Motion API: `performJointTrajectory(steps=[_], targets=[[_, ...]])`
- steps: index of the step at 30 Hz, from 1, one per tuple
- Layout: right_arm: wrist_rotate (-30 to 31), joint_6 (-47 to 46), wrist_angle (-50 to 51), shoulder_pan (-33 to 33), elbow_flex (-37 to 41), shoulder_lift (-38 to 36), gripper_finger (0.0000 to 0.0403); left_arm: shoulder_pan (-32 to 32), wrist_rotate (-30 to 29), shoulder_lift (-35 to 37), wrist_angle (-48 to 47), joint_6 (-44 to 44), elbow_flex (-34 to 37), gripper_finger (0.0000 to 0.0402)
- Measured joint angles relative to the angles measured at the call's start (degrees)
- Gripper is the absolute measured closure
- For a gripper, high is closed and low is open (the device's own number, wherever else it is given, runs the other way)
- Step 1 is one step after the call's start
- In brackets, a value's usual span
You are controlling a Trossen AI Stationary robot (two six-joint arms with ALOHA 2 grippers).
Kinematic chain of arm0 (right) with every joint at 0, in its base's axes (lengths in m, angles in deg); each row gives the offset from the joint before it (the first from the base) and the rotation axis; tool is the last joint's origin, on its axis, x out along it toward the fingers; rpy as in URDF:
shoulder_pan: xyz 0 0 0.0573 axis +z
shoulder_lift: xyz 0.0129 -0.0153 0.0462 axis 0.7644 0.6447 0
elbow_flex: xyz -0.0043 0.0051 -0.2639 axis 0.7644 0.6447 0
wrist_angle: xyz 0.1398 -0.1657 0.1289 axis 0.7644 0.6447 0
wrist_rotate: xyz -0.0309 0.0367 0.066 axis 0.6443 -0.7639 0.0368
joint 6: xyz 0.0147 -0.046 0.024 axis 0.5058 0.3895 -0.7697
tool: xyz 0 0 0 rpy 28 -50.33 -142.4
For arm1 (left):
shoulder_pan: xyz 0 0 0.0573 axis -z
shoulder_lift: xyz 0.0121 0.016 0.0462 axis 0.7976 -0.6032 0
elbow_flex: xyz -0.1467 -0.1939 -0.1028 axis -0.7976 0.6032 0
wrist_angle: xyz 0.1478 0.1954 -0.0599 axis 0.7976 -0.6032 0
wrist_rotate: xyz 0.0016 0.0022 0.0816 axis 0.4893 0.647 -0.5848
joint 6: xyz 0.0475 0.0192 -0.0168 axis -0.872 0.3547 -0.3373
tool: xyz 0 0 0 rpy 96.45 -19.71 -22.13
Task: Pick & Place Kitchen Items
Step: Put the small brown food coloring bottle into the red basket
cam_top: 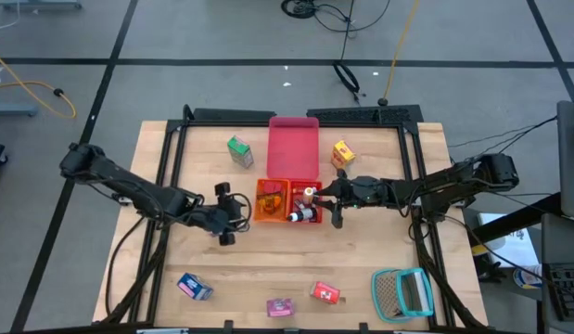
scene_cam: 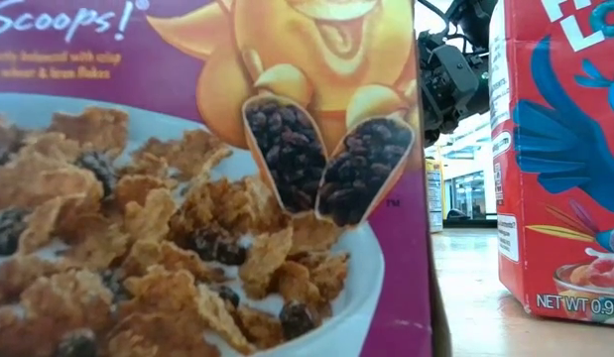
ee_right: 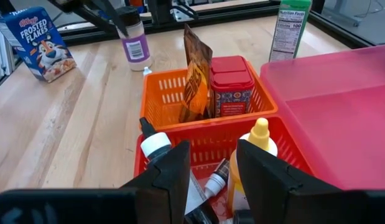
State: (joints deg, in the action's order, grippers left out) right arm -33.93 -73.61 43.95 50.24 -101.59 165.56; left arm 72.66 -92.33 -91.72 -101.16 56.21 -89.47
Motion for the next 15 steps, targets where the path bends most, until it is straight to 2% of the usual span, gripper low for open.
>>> performJointTrajectory(steps=[10,15], targets=[[0.0,0.0,-0.3,0.0,0.0,0.0,0.0280,-3.8,7.2,0.0,9.6,-0.6,6.4,0.0202],[0.0,0.0,-0.1,0.0,0.0,0.0,0.0280,-5.3,9.5,-0.1,10.7,1.0,8.5,0.0202]])
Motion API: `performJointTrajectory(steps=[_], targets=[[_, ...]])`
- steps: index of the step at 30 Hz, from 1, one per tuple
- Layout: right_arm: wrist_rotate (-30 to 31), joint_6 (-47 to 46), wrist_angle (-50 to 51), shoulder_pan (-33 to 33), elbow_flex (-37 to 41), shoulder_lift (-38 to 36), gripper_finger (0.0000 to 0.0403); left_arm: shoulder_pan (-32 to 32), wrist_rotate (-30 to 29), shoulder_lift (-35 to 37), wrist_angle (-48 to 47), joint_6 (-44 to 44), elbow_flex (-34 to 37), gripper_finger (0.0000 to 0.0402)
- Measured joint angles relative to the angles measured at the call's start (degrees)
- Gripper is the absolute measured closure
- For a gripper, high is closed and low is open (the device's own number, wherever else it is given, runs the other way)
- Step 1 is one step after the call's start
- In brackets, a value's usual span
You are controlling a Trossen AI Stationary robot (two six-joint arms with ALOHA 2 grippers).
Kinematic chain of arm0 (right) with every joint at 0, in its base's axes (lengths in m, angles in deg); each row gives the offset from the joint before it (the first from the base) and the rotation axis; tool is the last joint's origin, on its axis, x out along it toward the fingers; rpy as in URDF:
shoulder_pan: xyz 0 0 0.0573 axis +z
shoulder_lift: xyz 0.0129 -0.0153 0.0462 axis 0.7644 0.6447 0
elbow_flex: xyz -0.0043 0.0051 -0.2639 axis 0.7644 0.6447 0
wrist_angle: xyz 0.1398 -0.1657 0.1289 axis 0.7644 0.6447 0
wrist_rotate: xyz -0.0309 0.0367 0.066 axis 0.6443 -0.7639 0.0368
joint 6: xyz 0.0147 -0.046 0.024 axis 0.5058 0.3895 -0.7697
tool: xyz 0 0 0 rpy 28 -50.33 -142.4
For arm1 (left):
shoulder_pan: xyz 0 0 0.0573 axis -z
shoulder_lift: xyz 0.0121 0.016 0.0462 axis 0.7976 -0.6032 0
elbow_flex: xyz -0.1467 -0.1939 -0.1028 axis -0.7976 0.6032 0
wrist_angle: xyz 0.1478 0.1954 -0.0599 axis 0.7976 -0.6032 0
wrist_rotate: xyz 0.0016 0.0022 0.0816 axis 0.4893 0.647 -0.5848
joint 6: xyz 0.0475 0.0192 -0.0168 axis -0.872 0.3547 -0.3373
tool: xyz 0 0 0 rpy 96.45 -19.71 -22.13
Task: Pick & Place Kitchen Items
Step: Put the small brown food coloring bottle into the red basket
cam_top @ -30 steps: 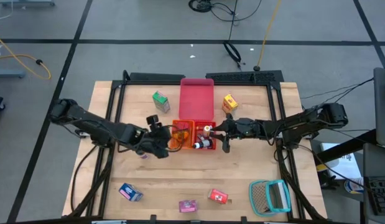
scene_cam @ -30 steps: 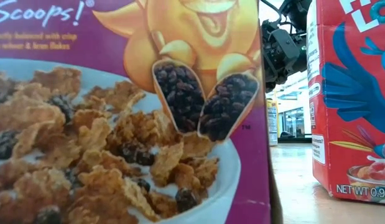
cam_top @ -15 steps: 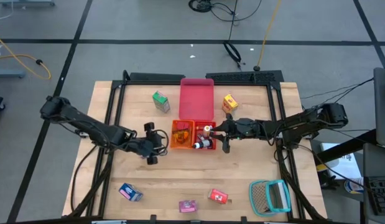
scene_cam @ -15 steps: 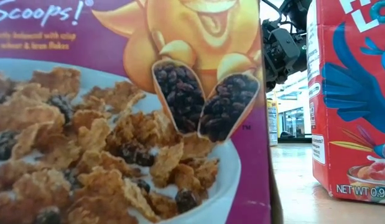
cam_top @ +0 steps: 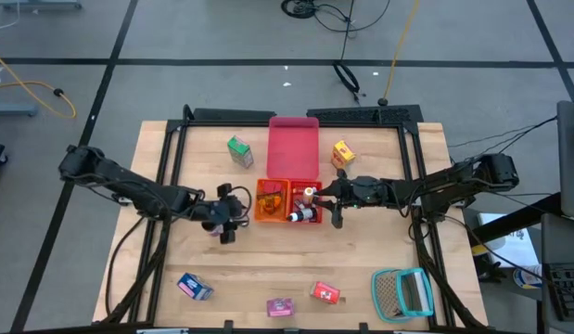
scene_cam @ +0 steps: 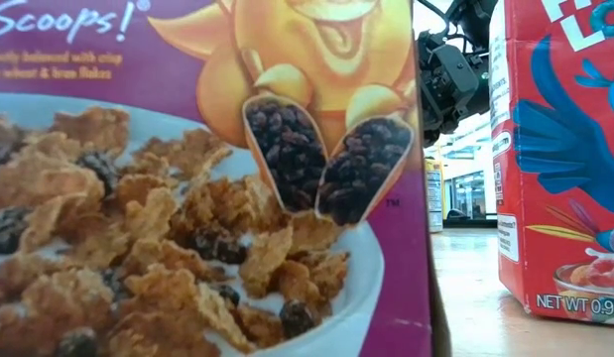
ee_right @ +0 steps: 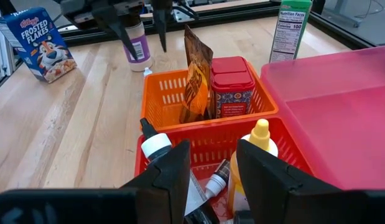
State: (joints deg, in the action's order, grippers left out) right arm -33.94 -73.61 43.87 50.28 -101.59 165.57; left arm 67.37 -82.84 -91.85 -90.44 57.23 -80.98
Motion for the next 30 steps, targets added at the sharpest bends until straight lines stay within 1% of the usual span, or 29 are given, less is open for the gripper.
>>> performJointTrajectory(steps=[2,7,11,17,21,25,30], targets=[[0.0,0.0,0.0,0.0,0.0,0.0,0.0281,-0.4,0.4,0.0,0.9,1.3,1.2,0.0202],[0.0,0.0,0.0,0.0,0.0,0.0,0.0280,-1.0,4.2,0.0,7.6,3.6,4.8,0.0202],[0.0,0.0,0.0,0.0,0.0,0.0,0.0281,-1.0,4.5,0.0,12.2,5.4,7.3,0.0202],[0.0,0.0,0.0,0.0,0.0,0.0,0.0284,-0.9,5.4,-0.1,13.6,8.8,8.5,0.0202],[0.0,0.0,0.0,0.0,0.0,0.0,0.0285,-0.7,5.4,-0.1,13.6,9.1,8.5,0.0202],[0.0,0.0,0.1,0.0,0.0,0.0,0.0284,-0.4,5.5,-2.5,15.4,9.2,8.5,0.0202],[0.0,0.0,0.3,0.0,0.0,0.0,0.0286,-0.5,6.1,-7.5,17.9,9.8,8.4,0.0202]])
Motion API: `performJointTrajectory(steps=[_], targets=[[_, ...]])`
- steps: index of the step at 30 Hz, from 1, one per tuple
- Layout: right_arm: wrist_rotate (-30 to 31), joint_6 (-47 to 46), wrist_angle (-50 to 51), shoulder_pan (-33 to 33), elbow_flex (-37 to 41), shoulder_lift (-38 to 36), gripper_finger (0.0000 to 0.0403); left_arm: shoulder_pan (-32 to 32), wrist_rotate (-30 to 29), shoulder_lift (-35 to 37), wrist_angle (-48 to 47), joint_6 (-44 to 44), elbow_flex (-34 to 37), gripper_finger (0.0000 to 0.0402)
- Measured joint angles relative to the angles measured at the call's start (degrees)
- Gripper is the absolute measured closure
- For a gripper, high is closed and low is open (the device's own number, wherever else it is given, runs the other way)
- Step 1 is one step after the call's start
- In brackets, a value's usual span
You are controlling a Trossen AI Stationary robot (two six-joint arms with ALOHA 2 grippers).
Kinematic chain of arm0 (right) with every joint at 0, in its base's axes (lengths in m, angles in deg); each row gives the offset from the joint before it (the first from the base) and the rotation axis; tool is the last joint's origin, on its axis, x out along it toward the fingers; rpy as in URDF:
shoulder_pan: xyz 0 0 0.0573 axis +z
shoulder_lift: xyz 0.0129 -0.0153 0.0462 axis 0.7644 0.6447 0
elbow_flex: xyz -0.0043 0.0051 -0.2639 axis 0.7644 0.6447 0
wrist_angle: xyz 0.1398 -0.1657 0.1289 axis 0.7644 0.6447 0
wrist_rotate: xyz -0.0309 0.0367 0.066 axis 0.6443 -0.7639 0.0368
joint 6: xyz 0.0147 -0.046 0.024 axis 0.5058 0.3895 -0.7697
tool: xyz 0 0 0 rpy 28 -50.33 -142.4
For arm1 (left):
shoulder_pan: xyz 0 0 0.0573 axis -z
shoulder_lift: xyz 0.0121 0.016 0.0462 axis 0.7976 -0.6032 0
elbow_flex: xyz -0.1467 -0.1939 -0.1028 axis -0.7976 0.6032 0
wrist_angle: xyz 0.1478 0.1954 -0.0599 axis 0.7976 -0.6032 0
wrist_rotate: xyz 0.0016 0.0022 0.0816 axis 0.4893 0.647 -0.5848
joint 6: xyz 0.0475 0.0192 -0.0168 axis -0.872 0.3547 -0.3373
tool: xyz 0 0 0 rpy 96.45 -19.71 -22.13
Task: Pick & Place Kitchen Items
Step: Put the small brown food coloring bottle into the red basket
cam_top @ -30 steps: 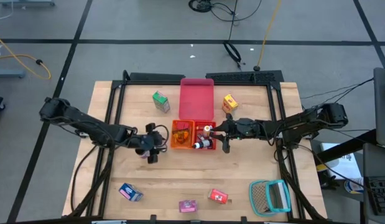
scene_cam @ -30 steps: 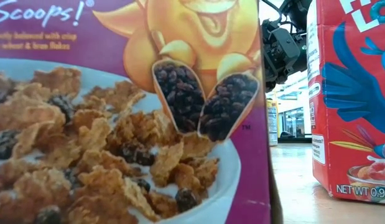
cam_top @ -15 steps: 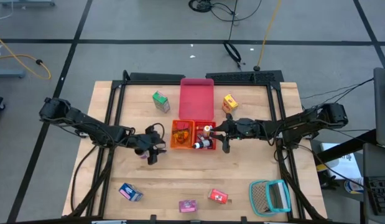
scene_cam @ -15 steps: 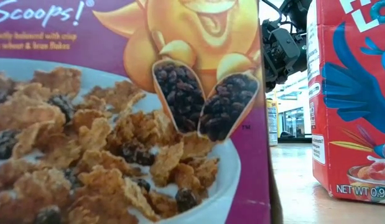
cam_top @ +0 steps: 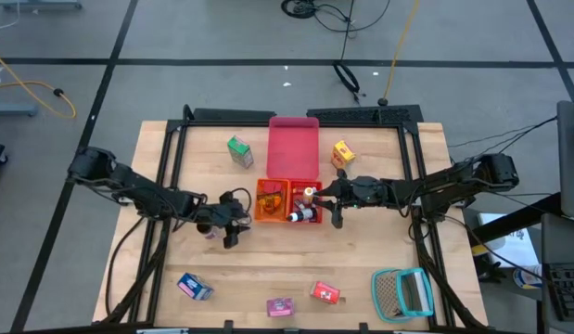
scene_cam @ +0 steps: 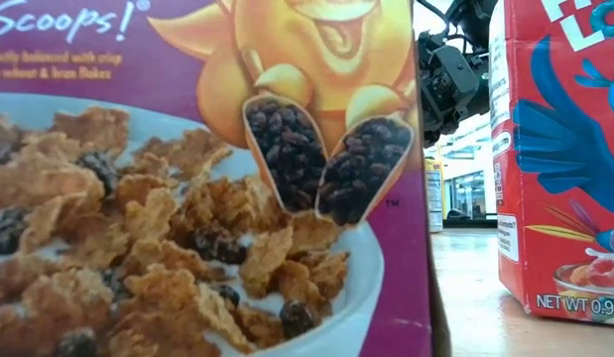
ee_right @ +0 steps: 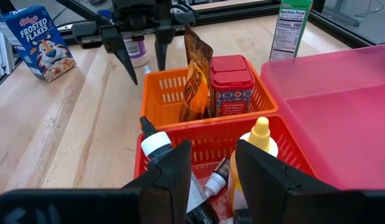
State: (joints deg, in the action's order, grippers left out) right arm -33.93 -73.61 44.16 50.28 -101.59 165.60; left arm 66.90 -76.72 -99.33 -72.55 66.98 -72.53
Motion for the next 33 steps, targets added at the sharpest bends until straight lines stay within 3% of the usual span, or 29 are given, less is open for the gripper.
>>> performJointTrajectory(steps=[7,17,25,33], targets=[[0.0,0.0,0.2,0.0,0.0,0.0,0.0286,0.0,0.9,-0.9,1.5,-0.7,-0.2,0.0221],[0.2,0.0,0.4,0.0,0.0,0.0,0.0289,-0.1,2.3,-1.0,1.7,-3.0,-0.2,0.0374],[0.2,0.0,0.4,0.0,0.0,0.0,0.0289,-0.1,0.8,-0.8,1.1,-1.6,-0.6,0.0362],[0.2,0.0,0.8,0.0,0.0,0.0,0.0289,-0.3,0.7,-0.8,1.1,-3.6,-1.8,0.0400]])
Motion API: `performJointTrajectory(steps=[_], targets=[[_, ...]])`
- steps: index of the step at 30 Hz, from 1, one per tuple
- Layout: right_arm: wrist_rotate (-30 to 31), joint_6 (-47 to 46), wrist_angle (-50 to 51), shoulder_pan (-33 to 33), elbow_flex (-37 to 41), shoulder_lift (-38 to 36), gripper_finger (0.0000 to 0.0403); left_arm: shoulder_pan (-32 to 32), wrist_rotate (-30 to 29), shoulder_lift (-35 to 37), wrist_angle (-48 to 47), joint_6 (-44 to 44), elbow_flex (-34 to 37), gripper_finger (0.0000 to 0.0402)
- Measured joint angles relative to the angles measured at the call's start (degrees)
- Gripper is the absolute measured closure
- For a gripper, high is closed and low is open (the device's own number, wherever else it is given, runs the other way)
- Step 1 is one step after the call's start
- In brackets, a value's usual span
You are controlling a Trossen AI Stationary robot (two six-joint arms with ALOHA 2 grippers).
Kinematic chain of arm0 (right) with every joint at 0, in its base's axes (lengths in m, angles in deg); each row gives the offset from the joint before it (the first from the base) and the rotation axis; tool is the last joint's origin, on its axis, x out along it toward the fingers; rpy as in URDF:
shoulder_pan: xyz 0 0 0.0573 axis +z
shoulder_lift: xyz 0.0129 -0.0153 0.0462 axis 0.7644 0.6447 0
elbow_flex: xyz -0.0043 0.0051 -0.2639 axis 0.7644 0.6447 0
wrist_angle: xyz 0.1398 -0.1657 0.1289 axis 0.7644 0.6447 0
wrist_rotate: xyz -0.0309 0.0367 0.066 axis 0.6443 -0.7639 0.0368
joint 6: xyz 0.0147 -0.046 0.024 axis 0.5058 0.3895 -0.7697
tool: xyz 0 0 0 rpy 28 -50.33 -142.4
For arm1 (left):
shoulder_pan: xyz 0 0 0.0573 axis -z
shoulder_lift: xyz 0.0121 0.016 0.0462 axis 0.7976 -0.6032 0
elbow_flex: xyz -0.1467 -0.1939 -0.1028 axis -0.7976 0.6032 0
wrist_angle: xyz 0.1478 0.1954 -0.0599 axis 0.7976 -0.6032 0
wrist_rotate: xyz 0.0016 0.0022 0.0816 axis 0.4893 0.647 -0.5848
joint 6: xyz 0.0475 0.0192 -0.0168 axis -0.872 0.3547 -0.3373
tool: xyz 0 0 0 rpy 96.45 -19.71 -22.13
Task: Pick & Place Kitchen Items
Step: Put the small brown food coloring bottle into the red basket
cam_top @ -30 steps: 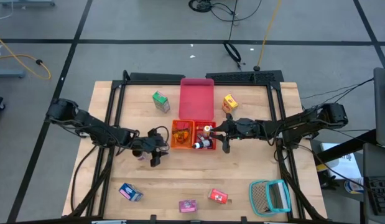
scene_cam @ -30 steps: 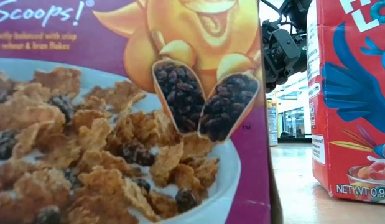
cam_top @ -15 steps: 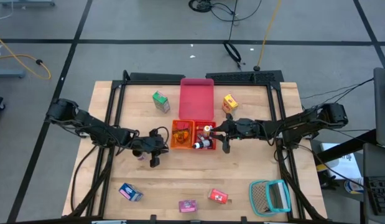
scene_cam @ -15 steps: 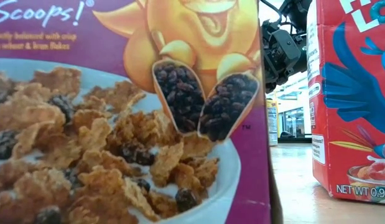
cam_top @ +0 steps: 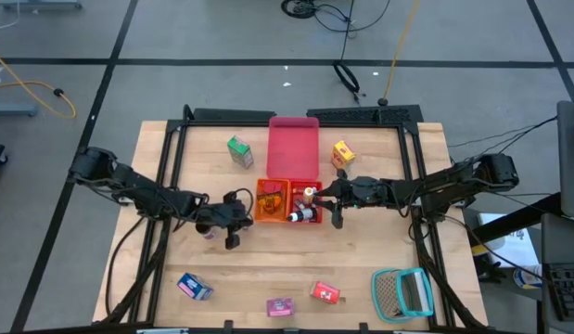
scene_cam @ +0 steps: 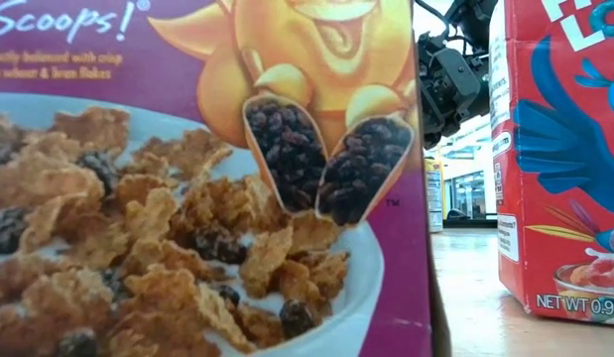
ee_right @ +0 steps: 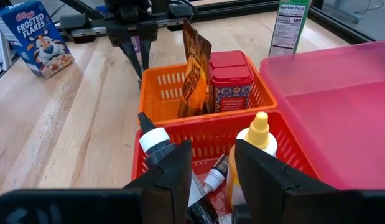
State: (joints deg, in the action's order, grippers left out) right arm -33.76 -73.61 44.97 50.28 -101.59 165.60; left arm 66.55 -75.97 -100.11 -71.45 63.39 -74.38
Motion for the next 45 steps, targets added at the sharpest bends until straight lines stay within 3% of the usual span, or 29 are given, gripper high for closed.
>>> performJointTrajectory(steps=[6,26,38,45], targets=[[0.0,0.0,0.2,0.0,0.0,0.0,0.0289,-0.7,0.1,0.0,-2.4,-0.4,-2.0,0.0401],[0.0,0.0,0.5,0.0,0.0,0.0,0.0289,-0.7,-0.2,0.0,-30.0,-4.7,-22.0,0.0401],[0.0,0.0,0.5,0.0,0.0,0.0,0.0289,-2.9,-1.7,0.1,-25.1,-16.2,-30.0,0.0400],[0.0,0.0,0.5,0.0,0.0,0.0,0.0289,-7.8,2.7,-1.9,-17.8,-18.2,-30.0,0.0399]])
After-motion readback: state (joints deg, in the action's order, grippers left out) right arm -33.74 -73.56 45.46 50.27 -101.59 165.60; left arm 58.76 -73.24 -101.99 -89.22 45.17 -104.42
